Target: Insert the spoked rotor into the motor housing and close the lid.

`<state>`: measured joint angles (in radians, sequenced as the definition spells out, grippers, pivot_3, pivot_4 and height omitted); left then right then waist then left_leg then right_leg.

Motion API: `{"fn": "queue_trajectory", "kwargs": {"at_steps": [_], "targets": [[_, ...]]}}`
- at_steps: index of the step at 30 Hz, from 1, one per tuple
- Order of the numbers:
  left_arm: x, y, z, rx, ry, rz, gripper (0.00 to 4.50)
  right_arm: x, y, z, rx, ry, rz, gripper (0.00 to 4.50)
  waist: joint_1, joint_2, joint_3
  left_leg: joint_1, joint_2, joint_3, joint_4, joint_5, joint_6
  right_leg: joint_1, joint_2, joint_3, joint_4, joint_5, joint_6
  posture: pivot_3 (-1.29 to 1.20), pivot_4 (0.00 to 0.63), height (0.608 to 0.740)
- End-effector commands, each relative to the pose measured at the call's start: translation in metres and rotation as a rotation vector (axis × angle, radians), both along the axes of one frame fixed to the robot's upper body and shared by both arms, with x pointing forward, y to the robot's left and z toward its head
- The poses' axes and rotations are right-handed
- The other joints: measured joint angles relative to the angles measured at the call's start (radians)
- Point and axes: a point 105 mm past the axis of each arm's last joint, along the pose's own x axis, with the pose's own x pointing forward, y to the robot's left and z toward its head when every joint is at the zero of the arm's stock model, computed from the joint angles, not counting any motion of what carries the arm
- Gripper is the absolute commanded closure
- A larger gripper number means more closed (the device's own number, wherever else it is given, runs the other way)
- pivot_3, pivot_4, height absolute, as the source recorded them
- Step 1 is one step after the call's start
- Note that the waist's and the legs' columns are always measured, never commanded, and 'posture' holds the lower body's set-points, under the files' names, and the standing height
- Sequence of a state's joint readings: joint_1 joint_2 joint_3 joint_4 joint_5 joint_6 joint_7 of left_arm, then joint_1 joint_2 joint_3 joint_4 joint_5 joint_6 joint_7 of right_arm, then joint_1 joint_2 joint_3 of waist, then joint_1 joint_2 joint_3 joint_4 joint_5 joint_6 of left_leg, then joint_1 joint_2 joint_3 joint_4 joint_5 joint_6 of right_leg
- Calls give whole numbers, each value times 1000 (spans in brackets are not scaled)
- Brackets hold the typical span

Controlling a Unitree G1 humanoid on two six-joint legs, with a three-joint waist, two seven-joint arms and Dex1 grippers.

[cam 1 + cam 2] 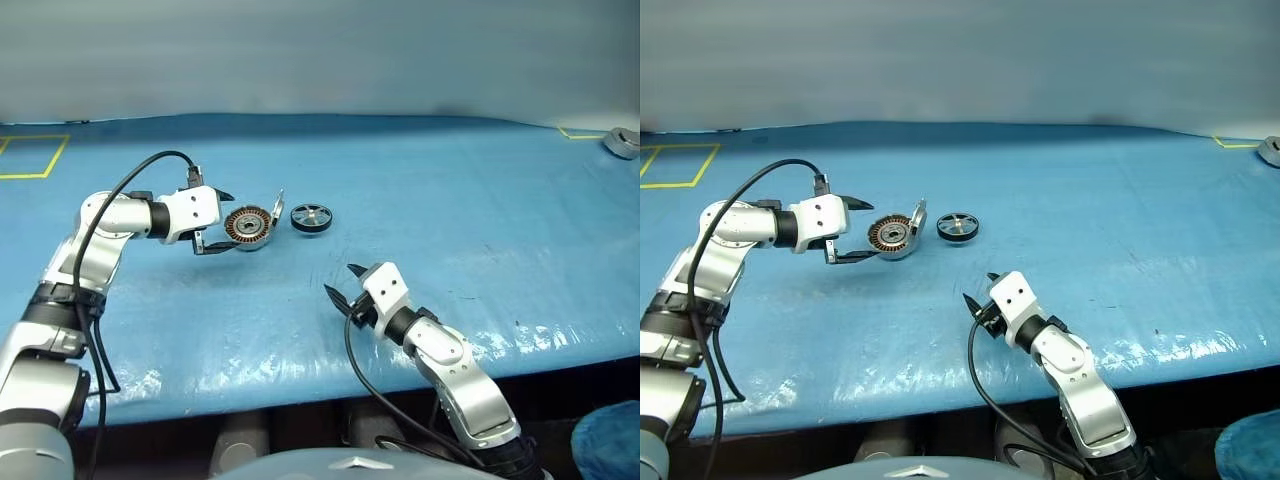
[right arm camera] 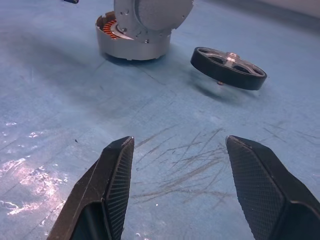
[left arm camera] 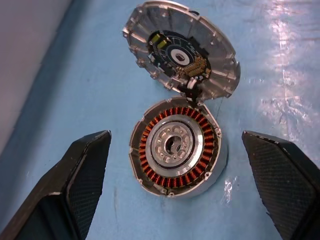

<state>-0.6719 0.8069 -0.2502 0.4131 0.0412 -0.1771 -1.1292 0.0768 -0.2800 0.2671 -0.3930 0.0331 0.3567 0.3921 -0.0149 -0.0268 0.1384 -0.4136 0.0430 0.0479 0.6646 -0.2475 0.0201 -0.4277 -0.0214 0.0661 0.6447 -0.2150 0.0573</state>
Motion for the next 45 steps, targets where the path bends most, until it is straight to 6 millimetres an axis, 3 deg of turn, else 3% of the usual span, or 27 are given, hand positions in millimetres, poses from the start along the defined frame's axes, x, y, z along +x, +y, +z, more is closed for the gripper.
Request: {"fn": "queue_trajectory", "kwargs": {"at_steps": [1,9,18,35,41,45], "targets": [[9,-2,3,136,31,-103,41,0,-2,10,9,-52,-18,1404,2,0,0,0,0,0,0,0,0,0,0,0,0,0,0,0,150,740],[38,-17,-4,325,119,-133,41,-11,-9,8,8,-40,-67,1404,2,-1,0,-2,0,-1,2,0,1,0,1,1,0,-1,1,0,150,740],[38,-11,-26,517,185,-153,41,-24,-14,4,1,-19,-113,1404,-5,-2,1,-2,1,-3,2,0,1,0,2,1,1,0,1,0,150,740],[37,-14,-44,449,227,-103,41,-28,-17,0,-21,-9,-151,1404,-7,-2,1,-2,1,-3,9,0,1,1,2,1,8,0,2,0,150,740],[41,-27,-27,271,267,-49,41,-28,-18,-1,-29,-5,-142,1404,-6,-4,2,-2,1,-3,18,-1,1,0,2,1,16,-1,2,0,150,740],[40,-23,-16,239,293,-41,41,-27,-19,-2,-37,-5,-141,1404,-6,-4,2,-2,1,-3,19,-1,1,0,1,1,17,-1,2,0,150,740]]}}
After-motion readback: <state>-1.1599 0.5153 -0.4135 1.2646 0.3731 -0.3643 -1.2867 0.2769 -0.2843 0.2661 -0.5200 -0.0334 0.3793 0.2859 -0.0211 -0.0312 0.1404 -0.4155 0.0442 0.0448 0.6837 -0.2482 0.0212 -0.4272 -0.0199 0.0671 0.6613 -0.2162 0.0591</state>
